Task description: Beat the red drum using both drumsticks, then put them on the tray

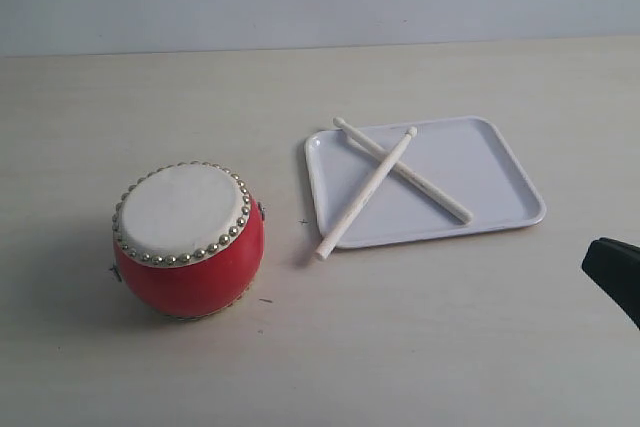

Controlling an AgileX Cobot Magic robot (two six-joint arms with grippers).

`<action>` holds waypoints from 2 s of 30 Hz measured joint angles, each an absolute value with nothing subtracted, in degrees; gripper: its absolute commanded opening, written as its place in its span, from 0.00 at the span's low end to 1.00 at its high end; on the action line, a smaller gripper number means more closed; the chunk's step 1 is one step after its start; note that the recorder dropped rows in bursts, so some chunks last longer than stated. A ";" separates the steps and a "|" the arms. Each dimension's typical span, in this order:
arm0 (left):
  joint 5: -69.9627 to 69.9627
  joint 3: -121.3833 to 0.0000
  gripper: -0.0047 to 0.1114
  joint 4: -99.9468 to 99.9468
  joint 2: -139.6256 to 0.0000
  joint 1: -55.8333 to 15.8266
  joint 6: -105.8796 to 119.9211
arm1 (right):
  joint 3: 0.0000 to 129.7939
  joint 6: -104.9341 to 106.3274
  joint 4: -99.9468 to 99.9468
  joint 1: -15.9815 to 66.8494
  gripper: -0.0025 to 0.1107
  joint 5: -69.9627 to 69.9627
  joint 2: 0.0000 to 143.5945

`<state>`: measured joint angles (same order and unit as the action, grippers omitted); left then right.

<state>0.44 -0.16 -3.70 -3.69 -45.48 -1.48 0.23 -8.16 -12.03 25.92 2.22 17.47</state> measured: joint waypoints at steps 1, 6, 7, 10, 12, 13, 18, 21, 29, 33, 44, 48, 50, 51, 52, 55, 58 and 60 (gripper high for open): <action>0.44 -0.16 0.04 -3.70 -3.69 -45.48 -1.48 | 0.23 -8.16 -12.03 25.92 0.02 2.22 17.47; 0.44 -0.16 0.04 -3.70 -3.69 -45.48 -1.48 | 0.23 -8.16 -12.03 25.92 0.02 2.22 17.47; 0.44 -0.16 0.04 -3.70 -3.69 -45.48 -1.48 | 0.23 -8.16 -12.03 25.92 0.02 2.22 17.47; 0.44 -0.16 0.04 -3.70 -2.58 -44.68 0.00 | 0.23 -8.16 -12.03 25.92 0.02 2.22 17.47; 1.44 -0.16 0.04 -3.70 -0.56 -42.85 0.80 | 0.23 -8.16 -12.03 25.92 0.02 2.22 17.47; 2.25 -0.16 0.04 -3.70 -0.32 -42.43 0.80 | 0.23 -8.16 -12.03 25.92 0.02 2.22 17.47; 9.72 -0.16 0.04 -3.70 -0.33 -38.19 0.80 | 0.23 -8.16 -12.03 25.92 0.02 2.22 17.47; 12.99 -0.16 0.04 -3.70 -0.33 -36.55 0.00 | 0.23 -8.16 -12.03 25.92 0.02 2.22 17.47; 19.97 -0.07 0.04 -3.70 -0.33 -35.47 0.00 | 0.23 -8.16 -12.03 25.92 0.02 2.22 17.47; 20.27 -0.04 0.04 -3.70 -0.33 -35.47 0.00 | 0.23 -8.16 -12.03 25.92 0.02 2.22 17.47; 20.55 -0.04 0.04 -3.81 -0.33 -35.47 3.71 | 0.23 -8.16 -12.06 25.92 0.02 2.22 17.47; 20.55 -0.04 0.04 -3.81 -0.33 -35.47 3.82 | 0.23 -8.16 -12.06 25.92 0.02 2.22 17.47; 20.55 -0.04 0.04 -3.81 -0.33 -35.47 3.01 | 0.23 -8.16 -12.06 25.92 0.02 2.22 17.47; 20.55 -0.04 0.04 -3.81 -0.33 -35.47 2.53 | 0.23 -8.16 -12.06 25.92 0.02 2.22 17.47; 20.55 -0.04 0.04 -3.81 -0.33 -35.47 2.30 | 0.23 -8.16 -12.06 25.92 0.02 2.22 17.47; 20.55 -0.04 0.04 -3.81 -0.33 -35.32 1.92 | 0.23 -8.16 -12.06 25.92 0.02 2.26 17.47; 20.55 -0.04 0.04 -3.81 -0.33 -33.70 1.52 | 0.23 -8.16 -12.06 25.92 0.02 2.26 17.47; 20.55 -0.04 0.04 -3.81 -0.33 -31.70 1.52 | 0.23 -8.16 -12.06 25.92 0.02 2.26 17.47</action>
